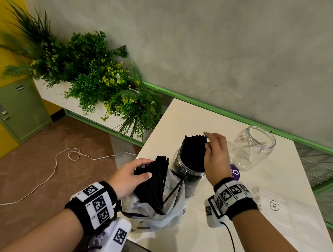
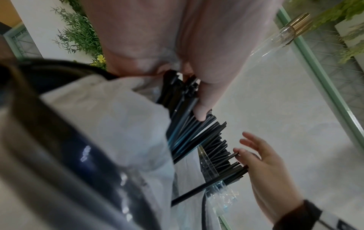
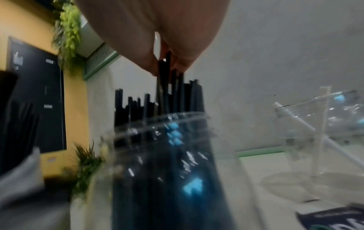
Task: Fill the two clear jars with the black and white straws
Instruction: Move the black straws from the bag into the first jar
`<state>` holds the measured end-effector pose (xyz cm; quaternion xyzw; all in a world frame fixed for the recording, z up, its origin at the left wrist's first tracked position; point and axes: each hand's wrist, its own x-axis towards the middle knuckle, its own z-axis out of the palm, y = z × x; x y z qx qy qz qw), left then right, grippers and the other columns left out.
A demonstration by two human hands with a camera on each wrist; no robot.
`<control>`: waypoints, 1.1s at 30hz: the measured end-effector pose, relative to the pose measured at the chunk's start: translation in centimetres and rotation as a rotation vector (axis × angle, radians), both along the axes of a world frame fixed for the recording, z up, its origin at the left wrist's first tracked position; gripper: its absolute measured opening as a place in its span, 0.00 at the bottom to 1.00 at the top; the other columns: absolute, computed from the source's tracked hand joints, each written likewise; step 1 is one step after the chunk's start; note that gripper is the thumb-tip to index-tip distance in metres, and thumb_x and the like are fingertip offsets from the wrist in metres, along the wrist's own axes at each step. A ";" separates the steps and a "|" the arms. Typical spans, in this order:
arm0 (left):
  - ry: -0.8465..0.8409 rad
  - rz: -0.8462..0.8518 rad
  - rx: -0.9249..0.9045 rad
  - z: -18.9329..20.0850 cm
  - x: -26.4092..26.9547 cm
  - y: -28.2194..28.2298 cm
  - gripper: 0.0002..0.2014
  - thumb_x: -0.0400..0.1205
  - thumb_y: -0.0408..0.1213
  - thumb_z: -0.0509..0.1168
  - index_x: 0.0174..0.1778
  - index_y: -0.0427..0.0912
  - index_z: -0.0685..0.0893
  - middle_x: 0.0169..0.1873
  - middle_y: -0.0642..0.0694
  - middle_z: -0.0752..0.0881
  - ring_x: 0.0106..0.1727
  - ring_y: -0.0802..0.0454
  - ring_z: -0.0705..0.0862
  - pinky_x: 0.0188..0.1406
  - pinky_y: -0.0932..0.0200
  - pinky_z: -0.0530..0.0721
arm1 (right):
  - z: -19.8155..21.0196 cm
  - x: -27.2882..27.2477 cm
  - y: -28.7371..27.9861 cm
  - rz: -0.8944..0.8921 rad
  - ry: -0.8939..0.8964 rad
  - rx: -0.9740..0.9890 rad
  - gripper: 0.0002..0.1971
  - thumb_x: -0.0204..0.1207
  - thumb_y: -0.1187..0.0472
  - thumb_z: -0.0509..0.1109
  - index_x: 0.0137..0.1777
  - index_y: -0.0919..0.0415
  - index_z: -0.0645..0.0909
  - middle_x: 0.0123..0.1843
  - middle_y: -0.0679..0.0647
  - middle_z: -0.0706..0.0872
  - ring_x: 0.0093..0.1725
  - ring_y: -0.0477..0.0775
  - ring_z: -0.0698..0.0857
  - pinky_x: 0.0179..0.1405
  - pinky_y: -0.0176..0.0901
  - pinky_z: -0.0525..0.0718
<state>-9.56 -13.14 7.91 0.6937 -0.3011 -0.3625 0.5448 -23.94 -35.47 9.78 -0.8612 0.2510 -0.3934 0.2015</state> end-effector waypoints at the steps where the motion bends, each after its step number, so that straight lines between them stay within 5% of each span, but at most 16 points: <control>1: -0.004 0.002 0.004 0.0 0.0 -0.1 0.14 0.79 0.30 0.68 0.56 0.54 0.83 0.56 0.49 0.87 0.57 0.53 0.84 0.56 0.63 0.81 | 0.6 0.8 0.2 0.001 -0.003 0.037 0.19 0.79 0.75 0.61 0.68 0.64 0.77 0.64 0.61 0.76 0.58 0.45 0.74 0.65 0.21 0.66; 5: 0.006 0.001 0.012 0.2 -0.2 -0.2 0.14 0.79 0.30 0.68 0.58 0.50 0.83 0.56 0.47 0.87 0.57 0.51 0.84 0.56 0.63 0.82 | 1.8 3.9 0.7 0.100 0.317 -0.121 0.19 0.81 0.58 0.66 0.71 0.56 0.76 0.66 0.57 0.76 0.63 0.60 0.72 0.65 0.50 0.72; 8: 0.004 -0.001 0.012 0.3 -0.2 -0.2 0.14 0.79 0.31 0.68 0.58 0.50 0.83 0.56 0.48 0.87 0.58 0.51 0.85 0.57 0.62 0.82 | 1.2 4.6 0.2 0.110 0.525 -0.183 0.13 0.81 0.62 0.65 0.63 0.58 0.81 0.59 0.57 0.80 0.60 0.64 0.74 0.60 0.57 0.74; 11: -0.005 -0.007 -0.002 0.4 -0.3 -0.1 0.14 0.79 0.30 0.68 0.57 0.52 0.83 0.55 0.50 0.87 0.56 0.56 0.84 0.49 0.71 0.81 | 0.8 3.9 -0.3 0.177 0.321 -0.135 0.11 0.77 0.72 0.65 0.57 0.65 0.84 0.50 0.61 0.82 0.52 0.66 0.80 0.56 0.51 0.77; 17: -0.001 -0.003 -0.008 0.4 -0.2 0.3 0.14 0.80 0.30 0.68 0.55 0.55 0.83 0.54 0.51 0.87 0.56 0.57 0.84 0.51 0.69 0.80 | 0.8 0.3 -0.1 0.118 0.076 -0.168 0.08 0.78 0.66 0.69 0.55 0.64 0.84 0.50 0.55 0.86 0.52 0.54 0.80 0.58 0.32 0.73; 22: 0.007 -0.009 -0.010 0.3 -0.2 0.0 0.14 0.80 0.30 0.68 0.55 0.54 0.83 0.54 0.51 0.87 0.56 0.55 0.85 0.52 0.67 0.81 | -2.2 -1.8 -0.2 0.217 0.214 -0.290 0.13 0.80 0.59 0.63 0.59 0.64 0.84 0.59 0.57 0.85 0.63 0.56 0.79 0.66 0.48 0.76; 26: 0.012 -0.012 -0.004 0.0 -0.2 0.0 0.15 0.79 0.30 0.68 0.57 0.52 0.83 0.55 0.48 0.87 0.58 0.52 0.85 0.58 0.61 0.82 | -2.1 -1.9 -0.4 0.186 0.231 -0.133 0.26 0.81 0.66 0.65 0.78 0.62 0.66 0.79 0.55 0.65 0.78 0.50 0.66 0.80 0.39 0.61; 30: 0.011 -0.008 0.004 -0.1 -0.2 0.0 0.15 0.79 0.30 0.68 0.58 0.51 0.83 0.55 0.48 0.87 0.58 0.52 0.85 0.58 0.60 0.82 | -0.9 -0.3 -1.4 0.110 0.493 -0.183 0.31 0.85 0.50 0.56 0.83 0.61 0.54 0.85 0.55 0.55 0.84 0.51 0.47 0.83 0.50 0.51; 33: 0.003 -0.013 -0.001 0.1 -0.3 0.0 0.14 0.79 0.30 0.68 0.57 0.52 0.83 0.55 0.49 0.87 0.57 0.53 0.85 0.55 0.63 0.82 | -0.6 1.1 -1.4 0.183 0.696 -0.301 0.32 0.83 0.41 0.43 0.83 0.56 0.58 0.85 0.52 0.57 0.84 0.53 0.48 0.83 0.57 0.54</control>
